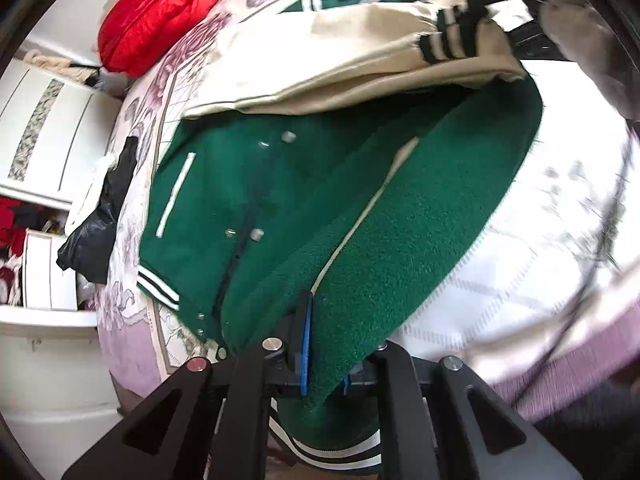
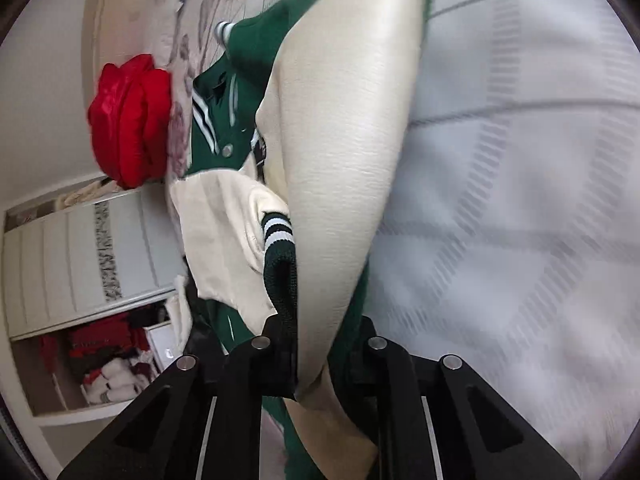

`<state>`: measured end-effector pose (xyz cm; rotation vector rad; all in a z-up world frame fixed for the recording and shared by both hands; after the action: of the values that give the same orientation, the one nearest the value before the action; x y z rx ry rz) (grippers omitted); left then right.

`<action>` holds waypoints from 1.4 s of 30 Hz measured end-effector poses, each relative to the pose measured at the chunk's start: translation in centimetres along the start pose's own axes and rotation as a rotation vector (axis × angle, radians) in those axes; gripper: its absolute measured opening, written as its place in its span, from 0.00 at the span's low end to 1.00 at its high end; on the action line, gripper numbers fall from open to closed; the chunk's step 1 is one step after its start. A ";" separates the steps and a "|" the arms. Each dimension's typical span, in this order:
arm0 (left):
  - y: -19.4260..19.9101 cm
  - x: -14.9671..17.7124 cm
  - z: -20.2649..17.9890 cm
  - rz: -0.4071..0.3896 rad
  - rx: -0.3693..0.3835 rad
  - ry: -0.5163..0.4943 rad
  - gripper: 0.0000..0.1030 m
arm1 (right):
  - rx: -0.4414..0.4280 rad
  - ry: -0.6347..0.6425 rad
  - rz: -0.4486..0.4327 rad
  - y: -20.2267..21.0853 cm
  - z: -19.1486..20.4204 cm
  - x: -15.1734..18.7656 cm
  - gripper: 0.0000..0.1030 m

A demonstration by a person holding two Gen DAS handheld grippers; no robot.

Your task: Fold large clothes

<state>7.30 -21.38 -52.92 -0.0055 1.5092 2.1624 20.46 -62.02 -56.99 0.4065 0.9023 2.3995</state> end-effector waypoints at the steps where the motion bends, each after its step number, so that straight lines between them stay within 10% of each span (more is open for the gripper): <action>1: 1.7 0.9 0.4 0.007 0.034 -0.017 0.08 | 0.040 0.009 0.011 2.3 0.1 1.3 0.14; 6: 7.2 2.0 2.4 0.029 0.160 -0.009 0.08 | 0.230 0.028 0.066 10.7 1.9 5.0 0.14; 12: 6.4 -2.0 8.9 -0.002 0.234 0.128 0.08 | 0.240 0.049 0.055 11.6 9.1 3.8 0.14; 23: -14.8 -5.4 22.1 0.170 0.338 0.400 0.16 | 0.379 0.140 0.062 -12.1 21.6 -1.9 0.18; 26: -19.0 -5.1 24.4 0.205 0.446 0.459 0.20 | 0.389 0.149 0.100 -16.4 22.0 -2.5 0.51; 28: -19.4 -5.4 25.6 0.182 0.496 0.488 0.31 | 0.349 0.147 0.091 -16.6 22.6 -2.2 0.66; 30: -19.0 -5.5 27.7 0.136 0.526 0.528 0.82 | 0.280 0.160 0.091 -15.8 23.2 -1.2 0.68; 33: -17.7 -5.0 31.0 0.089 0.586 0.627 0.89 | 0.232 0.177 0.085 -13.0 23.1 1.6 0.69; 42: -20.3 1.4 30.4 0.238 0.357 0.519 0.89 | 0.368 0.104 0.059 -6.8 13.4 14.7 0.75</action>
<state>22.51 11.25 -59.40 -0.2993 2.2774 2.1372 17.18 -42.31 -50.51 0.4526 1.4048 2.3225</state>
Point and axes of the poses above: each gripper's, at about its wrist camera, not at the fingertips, and y roughly against the way its jaws point, z to its left, x to its underside, the point moved 1 cm from there along -y, roughly the way its jaws point, and after that the axes turned 9 degrees about -z, right-handed, at the moved point
